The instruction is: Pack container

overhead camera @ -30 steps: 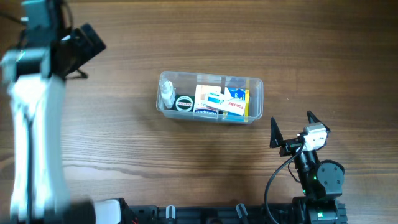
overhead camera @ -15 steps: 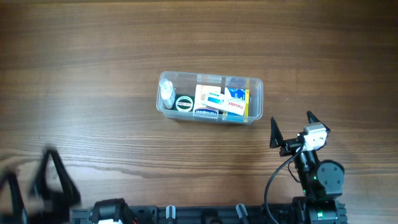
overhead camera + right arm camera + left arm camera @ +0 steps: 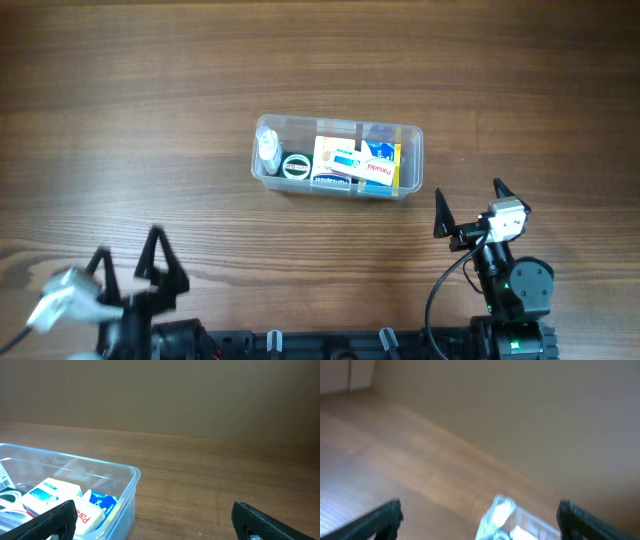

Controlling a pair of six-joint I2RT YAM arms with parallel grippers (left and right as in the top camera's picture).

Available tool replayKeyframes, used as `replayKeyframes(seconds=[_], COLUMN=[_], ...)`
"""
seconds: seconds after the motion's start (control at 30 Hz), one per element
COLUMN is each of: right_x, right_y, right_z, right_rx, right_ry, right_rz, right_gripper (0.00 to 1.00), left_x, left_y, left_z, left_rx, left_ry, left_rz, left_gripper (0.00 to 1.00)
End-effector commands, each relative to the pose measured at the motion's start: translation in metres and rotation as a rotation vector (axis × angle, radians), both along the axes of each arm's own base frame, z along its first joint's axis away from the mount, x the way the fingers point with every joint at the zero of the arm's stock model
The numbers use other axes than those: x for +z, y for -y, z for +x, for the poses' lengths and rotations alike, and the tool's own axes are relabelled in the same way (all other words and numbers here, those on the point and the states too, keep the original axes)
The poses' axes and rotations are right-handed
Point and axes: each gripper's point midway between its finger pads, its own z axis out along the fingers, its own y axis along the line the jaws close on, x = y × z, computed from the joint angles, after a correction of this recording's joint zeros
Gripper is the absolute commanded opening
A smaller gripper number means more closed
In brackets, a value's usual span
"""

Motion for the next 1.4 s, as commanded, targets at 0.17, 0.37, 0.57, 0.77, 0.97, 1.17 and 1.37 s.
replayKeyframes(seconds=[0.17, 0.37, 0.57, 0.77, 0.97, 1.17, 1.37], right_x=[0.001, 0.001, 0.001, 0.001, 0.001, 0.001, 0.001], right_y=[0.000, 0.000, 0.000, 0.000, 0.000, 0.000, 0.000], right_z=[0.000, 0.000, 0.000, 0.000, 0.000, 0.000, 0.000], right_rx=[0.005, 0.005, 0.005, 0.005, 0.005, 0.005, 0.005], right_ry=[0.010, 0.010, 0.010, 0.009, 0.010, 0.010, 0.010], right_rz=[-0.016, -0.016, -0.016, -0.016, -0.016, -0.016, -0.017], right_gripper=[1.00, 1.00, 1.00, 1.00, 1.00, 1.00, 1.00], left_x=[-0.027, -0.078, -0.109, -0.148, -0.146, -0.146, -0.146], left_y=[0.015, 0.019, 0.019, 0.015, 0.022, 0.024, 0.024], left_z=[0.072, 0.089, 0.096, 0.097, 0.097, 0.097, 0.097], left_rx=[-0.127, -0.154, -0.138, -0.134, -0.172, -0.179, -0.178], left_ry=[0.293, 0.227, 0.154, 0.026, 0.029, 0.030, 0.030], left_rz=[0.045, 0.200, 0.281, 0.292, 0.424, 0.422, 0.422], left_gripper=[1.00, 1.00, 1.00, 1.00, 1.00, 1.00, 1.00])
